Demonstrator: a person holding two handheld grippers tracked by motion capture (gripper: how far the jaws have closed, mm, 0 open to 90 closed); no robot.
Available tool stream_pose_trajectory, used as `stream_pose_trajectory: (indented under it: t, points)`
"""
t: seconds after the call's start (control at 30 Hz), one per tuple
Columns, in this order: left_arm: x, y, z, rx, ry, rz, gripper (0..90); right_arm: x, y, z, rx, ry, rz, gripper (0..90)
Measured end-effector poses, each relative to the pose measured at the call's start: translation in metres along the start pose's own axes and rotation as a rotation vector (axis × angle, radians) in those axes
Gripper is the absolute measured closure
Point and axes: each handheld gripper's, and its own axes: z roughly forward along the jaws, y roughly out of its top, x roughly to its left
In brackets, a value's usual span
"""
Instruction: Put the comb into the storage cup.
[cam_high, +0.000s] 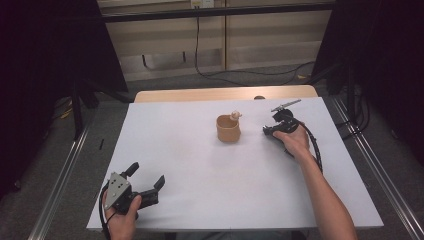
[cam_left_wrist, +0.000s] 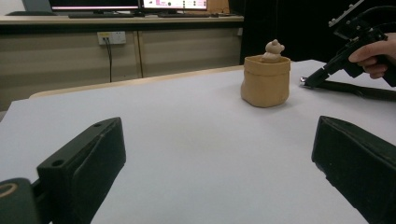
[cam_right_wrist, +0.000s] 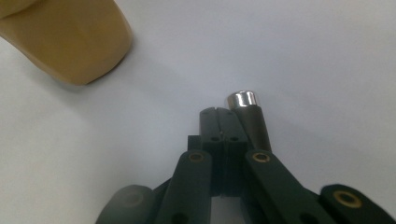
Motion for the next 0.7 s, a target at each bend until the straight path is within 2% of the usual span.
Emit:
stream_pose_trajectory:
  t: [0.7]
  points:
    - [0.0007,0.0002,-0.0005,-0.002,-0.002,-0.002,3.0,-0.0015,0.0021,0.0023,-0.012,-0.014,0.005,90.0]
